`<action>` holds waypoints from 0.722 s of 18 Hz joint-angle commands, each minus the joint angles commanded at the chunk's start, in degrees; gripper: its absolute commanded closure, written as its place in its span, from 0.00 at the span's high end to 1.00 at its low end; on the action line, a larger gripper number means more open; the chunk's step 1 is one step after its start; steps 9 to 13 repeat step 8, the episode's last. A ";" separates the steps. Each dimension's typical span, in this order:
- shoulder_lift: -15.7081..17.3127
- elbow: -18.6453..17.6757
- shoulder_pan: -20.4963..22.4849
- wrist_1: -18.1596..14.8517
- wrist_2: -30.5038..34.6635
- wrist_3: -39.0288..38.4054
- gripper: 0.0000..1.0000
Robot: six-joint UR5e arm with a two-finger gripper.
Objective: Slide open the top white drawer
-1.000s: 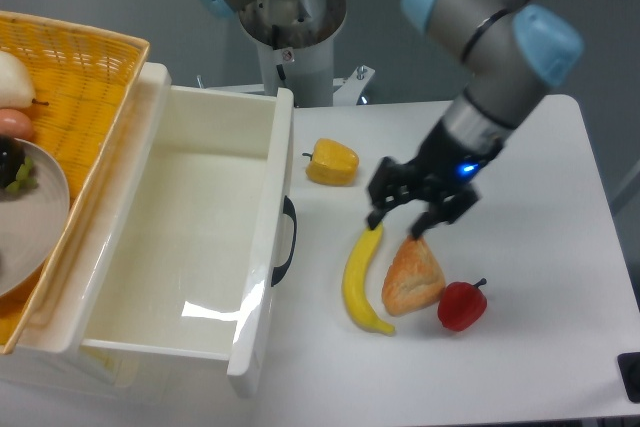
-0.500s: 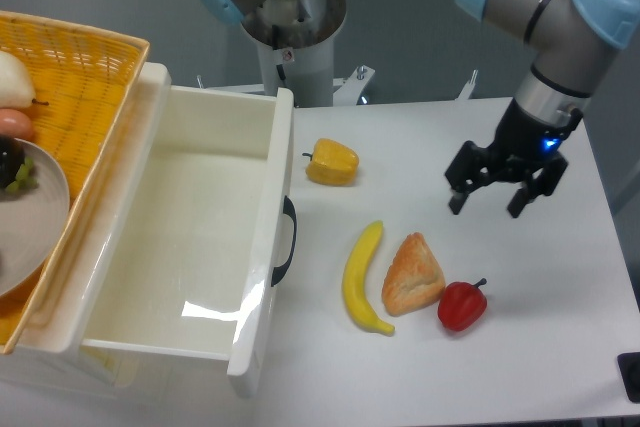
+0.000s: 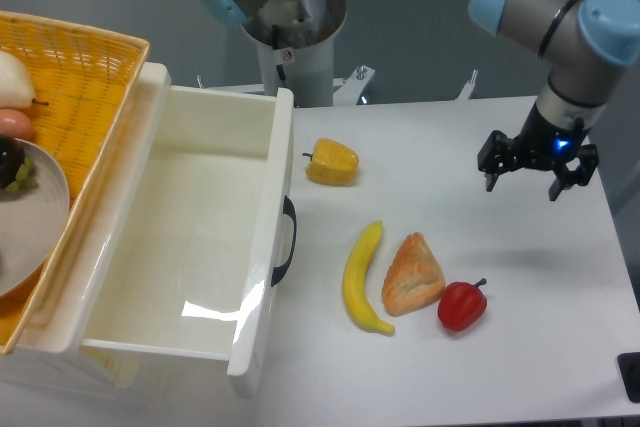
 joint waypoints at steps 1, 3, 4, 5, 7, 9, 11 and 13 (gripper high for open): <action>-0.88 0.00 0.00 1.05 0.09 2.98 1.00; -2.29 0.09 0.26 1.68 0.09 9.56 1.00; -2.99 0.09 0.35 1.85 0.18 12.73 1.00; -3.78 0.26 0.35 2.29 0.35 16.42 1.00; -5.10 0.62 -0.09 2.99 0.53 21.10 1.00; -5.19 0.44 -0.09 3.00 0.79 21.37 1.00; -5.19 0.44 -0.09 3.00 0.79 21.37 1.00; -5.19 0.44 -0.09 3.00 0.79 21.37 1.00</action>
